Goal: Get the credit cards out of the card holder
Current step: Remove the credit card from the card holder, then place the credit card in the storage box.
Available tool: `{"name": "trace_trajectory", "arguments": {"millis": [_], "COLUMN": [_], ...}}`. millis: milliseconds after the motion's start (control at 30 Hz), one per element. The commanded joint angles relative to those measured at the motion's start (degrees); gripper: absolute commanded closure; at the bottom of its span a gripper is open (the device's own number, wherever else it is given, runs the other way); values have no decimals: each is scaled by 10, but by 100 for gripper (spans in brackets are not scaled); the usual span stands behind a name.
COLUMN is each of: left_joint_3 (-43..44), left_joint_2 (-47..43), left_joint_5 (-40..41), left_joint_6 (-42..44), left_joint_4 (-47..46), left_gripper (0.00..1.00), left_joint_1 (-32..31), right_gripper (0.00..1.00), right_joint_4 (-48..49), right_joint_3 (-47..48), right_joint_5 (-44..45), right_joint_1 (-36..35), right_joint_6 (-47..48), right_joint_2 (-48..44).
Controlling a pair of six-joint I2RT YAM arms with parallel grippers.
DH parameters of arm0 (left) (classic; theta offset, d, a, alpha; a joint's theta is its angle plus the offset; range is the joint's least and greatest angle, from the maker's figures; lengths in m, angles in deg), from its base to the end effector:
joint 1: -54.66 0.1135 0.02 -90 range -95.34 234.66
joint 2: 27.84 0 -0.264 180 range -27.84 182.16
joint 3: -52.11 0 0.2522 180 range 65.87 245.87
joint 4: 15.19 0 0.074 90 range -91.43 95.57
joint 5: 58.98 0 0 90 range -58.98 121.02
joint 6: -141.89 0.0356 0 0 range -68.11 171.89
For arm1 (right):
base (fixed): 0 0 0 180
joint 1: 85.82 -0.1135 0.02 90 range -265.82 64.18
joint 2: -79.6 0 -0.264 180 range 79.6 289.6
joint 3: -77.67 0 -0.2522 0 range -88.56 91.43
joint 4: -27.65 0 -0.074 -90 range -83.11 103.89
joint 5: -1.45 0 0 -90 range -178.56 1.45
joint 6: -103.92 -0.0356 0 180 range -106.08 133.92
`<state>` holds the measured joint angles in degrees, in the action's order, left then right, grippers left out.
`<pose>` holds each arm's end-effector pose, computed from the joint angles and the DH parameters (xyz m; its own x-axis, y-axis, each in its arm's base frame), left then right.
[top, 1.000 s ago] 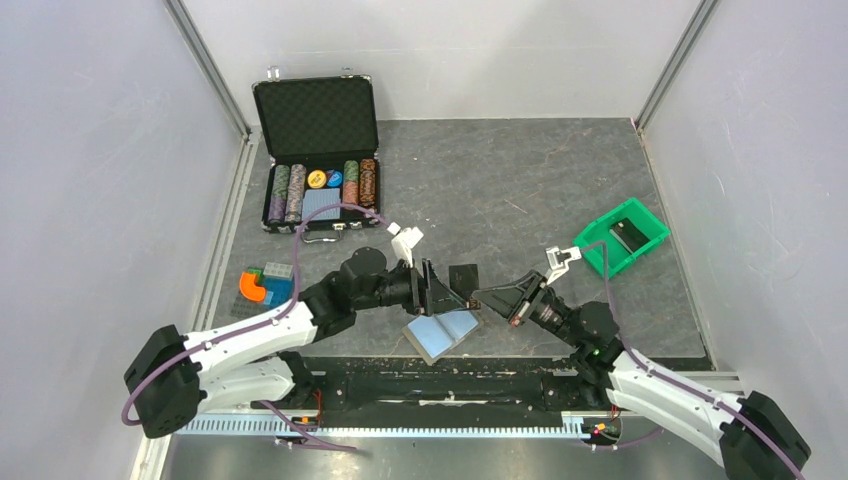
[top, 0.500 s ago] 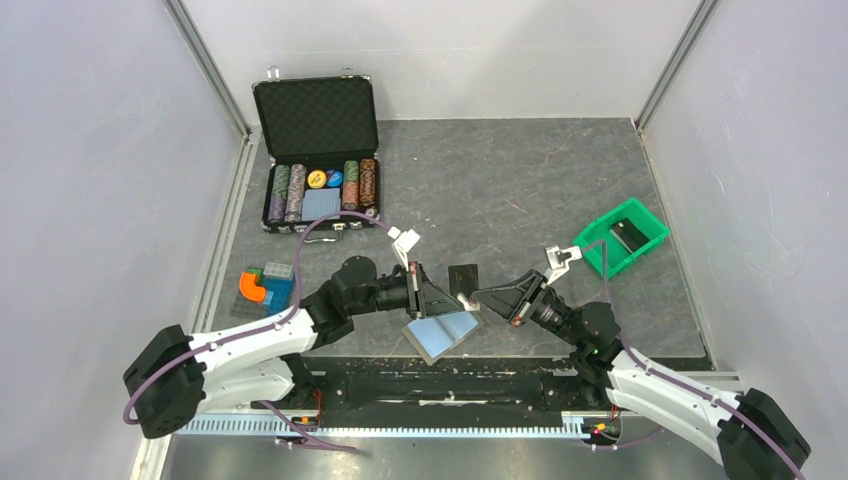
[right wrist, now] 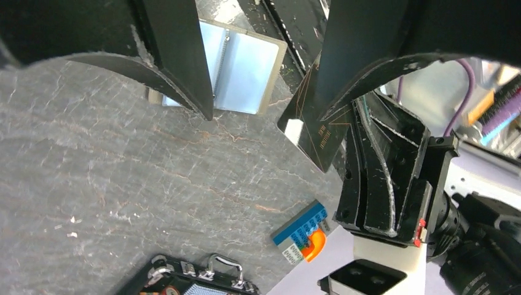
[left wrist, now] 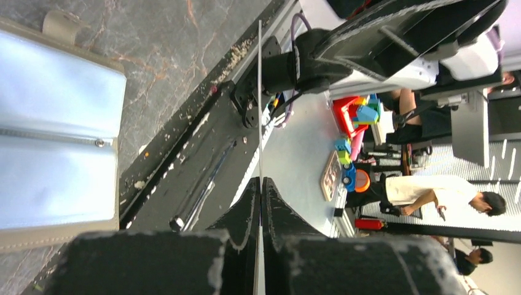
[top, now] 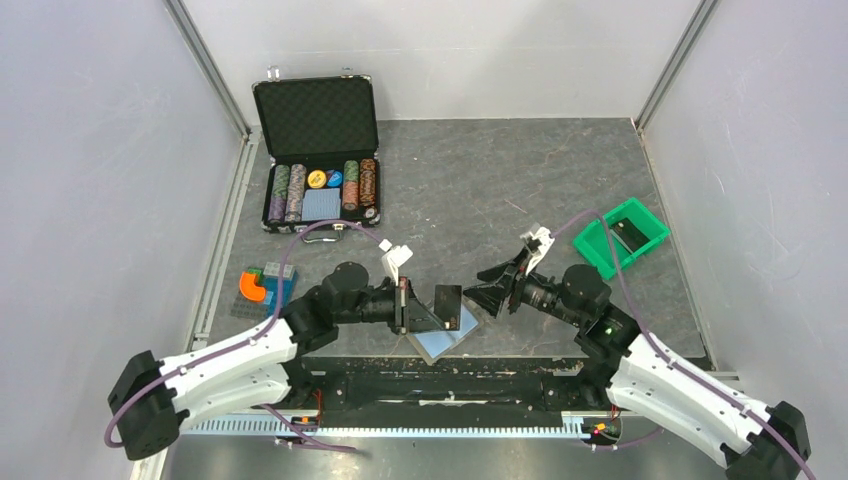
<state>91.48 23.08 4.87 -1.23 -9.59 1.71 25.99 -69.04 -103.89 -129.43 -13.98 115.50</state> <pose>0.1091 -0.1706 0.2367 -0.8826 -0.0225 -0.4695 0.4401 0.3111 -0.8423 0.1138 0.1214 0.2488 -0.4483 0.1962 -0.8721 -0.7314 0.4803 0.4840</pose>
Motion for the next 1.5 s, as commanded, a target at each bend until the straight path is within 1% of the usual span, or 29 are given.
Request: {"name": "trace_trajectory", "arguments": {"millis": [0, 67, 200, 267, 367, 467, 533, 667, 733, 867, 933, 1067, 1100, 1233, 1267, 1300, 1333, 1400, 1467], "left_joint_3": [6, 1, 28, 49, 71, 71, 66, 67, 70, 71, 70, 69, 72, 89, 92, 93, 97, 104, 110], "left_joint_2": [-54, -83, -93, -84, -72, -72, -73, -72, -70, -70, -68, -67, -68, -66, -67, -69, -71, -73, -77], "left_joint_5": [-35, -33, -71, -89, -93, -103, -114, -128, -136, -130, -128, -125, -121, -104, -99, -91, -79, -59, -40], "left_joint_6": [59, 64, 125, 147, 172, 180, 178, 182, 185, 192, 191, 191, 192, 211, 212, 214, 217, 227, 232], "left_joint_4": [73, 94, 169, 201, 247, 250, 239, 235, 234, 238, 237, 239, 243, 270, 273, 280, 290, 310, 324], "left_gripper": [98, 98, 98, 98, 98, 98, 98, 98, 98, 98, 98, 98, 98, 97, 94, 84, 70, 49, 33], "left_joint_1": [0, 0, 0, 0, 0, 0, 0, 0, 0, 0, 0, 0, 0, 0, 0, 0, 0, 0, 0], "right_gripper": [35, 34, 34, 34, 33, 33, 33, 36, 42, 56, 66, 95, 100, 100, 100, 100, 100, 100, 100], "right_joint_4": [-112, -112, -68, -67, -54, -28, -29, -25, -24, -3, 10, 20, 21, 42, 49, 52, 53, 52, 43], "right_joint_3": [86, 102, 112, 124, 135, 138, 143, 140, 141, 135, 131, 127, 126, 119, 115, 113, 113, 113, 116], "right_joint_5": [-75, -113, -232, -260, -284, -322, -342, -367, -375, -391, -389, -373, -367, -362, -359, -356, -353, -347, -333], "right_joint_1": [2, 2, 3, 3, 3, 3, 3, 3, 2, 3, 3, 3, 3, 3, 3, 3, 4, 8, 15], "right_joint_6": [120, 128, 116, 117, 119, 105, 104, 100, 98, 84, 76, 68, 66, 51, 47, 44, 44, 38, 32], "right_joint_2": [35, 56, 104, 124, 137, 148, 163, 183, 194, 204, 205, 207, 206, 201, 198, 194, 192, 189, 187]}}
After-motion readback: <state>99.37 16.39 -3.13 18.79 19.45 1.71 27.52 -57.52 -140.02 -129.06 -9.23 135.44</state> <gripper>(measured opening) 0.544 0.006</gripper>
